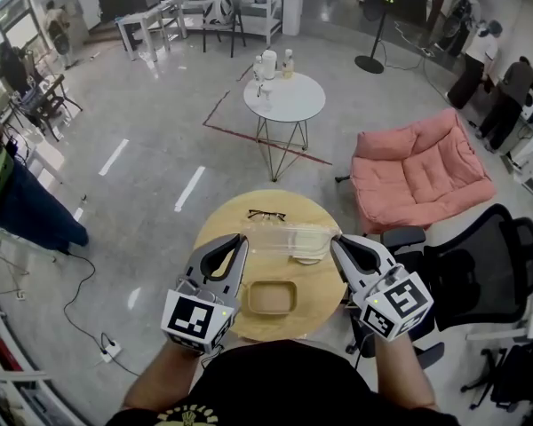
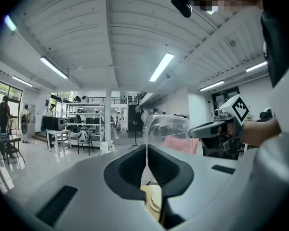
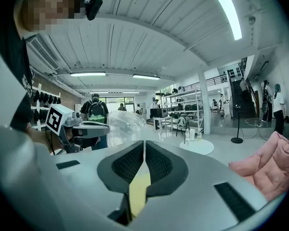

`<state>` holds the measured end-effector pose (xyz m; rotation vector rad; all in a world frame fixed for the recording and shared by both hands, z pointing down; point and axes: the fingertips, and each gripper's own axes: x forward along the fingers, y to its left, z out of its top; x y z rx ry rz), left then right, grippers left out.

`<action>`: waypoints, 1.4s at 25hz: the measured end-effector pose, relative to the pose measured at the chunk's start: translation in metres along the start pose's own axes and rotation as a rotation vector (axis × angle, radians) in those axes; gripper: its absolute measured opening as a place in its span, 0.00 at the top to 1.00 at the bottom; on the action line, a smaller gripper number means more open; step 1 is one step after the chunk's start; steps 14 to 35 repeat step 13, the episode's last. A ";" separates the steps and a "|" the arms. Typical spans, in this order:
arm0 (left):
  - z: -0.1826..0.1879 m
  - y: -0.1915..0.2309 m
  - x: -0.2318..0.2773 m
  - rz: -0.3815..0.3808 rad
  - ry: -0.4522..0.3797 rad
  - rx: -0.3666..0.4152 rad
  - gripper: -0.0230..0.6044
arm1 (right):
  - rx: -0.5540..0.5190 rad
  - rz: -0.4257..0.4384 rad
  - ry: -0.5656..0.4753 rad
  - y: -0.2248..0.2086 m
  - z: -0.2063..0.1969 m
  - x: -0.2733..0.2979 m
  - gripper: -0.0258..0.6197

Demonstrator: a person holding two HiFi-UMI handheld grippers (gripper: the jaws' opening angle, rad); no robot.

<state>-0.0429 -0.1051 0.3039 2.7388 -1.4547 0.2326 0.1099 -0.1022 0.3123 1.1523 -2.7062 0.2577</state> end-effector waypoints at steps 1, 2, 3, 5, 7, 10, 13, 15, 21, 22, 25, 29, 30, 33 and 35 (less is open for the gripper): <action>0.002 0.000 -0.001 -0.004 -0.002 0.001 0.92 | 0.001 -0.004 -0.001 0.001 0.001 0.000 0.92; 0.003 0.001 -0.002 -0.008 -0.003 0.003 0.92 | 0.003 -0.008 -0.002 0.001 0.002 0.000 0.92; 0.003 0.001 -0.003 -0.011 -0.004 0.005 0.92 | 0.004 -0.011 -0.003 0.002 0.002 0.000 0.92; 0.003 0.002 -0.004 -0.017 -0.005 0.007 0.92 | 0.005 -0.017 -0.003 0.005 0.002 0.000 0.92; 0.003 0.003 -0.006 -0.019 -0.008 0.010 0.92 | 0.006 -0.021 -0.004 0.007 0.001 0.000 0.92; 0.002 0.005 -0.007 -0.022 -0.012 0.019 0.92 | 0.008 -0.027 -0.006 0.010 0.000 0.002 0.92; 0.000 0.010 -0.009 -0.027 -0.014 0.021 0.92 | 0.008 -0.032 -0.006 0.014 -0.001 0.006 0.92; 0.000 0.010 -0.009 -0.027 -0.014 0.021 0.92 | 0.008 -0.032 -0.006 0.014 -0.001 0.006 0.92; 0.000 0.010 -0.009 -0.027 -0.014 0.021 0.92 | 0.008 -0.032 -0.006 0.014 -0.001 0.006 0.92; 0.000 0.010 -0.009 -0.027 -0.014 0.021 0.92 | 0.008 -0.032 -0.006 0.014 -0.001 0.006 0.92; 0.000 0.010 -0.009 -0.027 -0.014 0.021 0.92 | 0.008 -0.032 -0.006 0.014 -0.001 0.006 0.92; 0.000 0.010 -0.009 -0.027 -0.014 0.021 0.92 | 0.008 -0.032 -0.006 0.014 -0.001 0.006 0.92; 0.000 0.010 -0.009 -0.027 -0.014 0.021 0.92 | 0.008 -0.032 -0.006 0.014 -0.001 0.006 0.92; 0.000 0.010 -0.009 -0.027 -0.014 0.021 0.92 | 0.008 -0.032 -0.006 0.014 -0.001 0.006 0.92; 0.000 0.010 -0.009 -0.027 -0.014 0.021 0.92 | 0.008 -0.032 -0.006 0.014 -0.001 0.006 0.92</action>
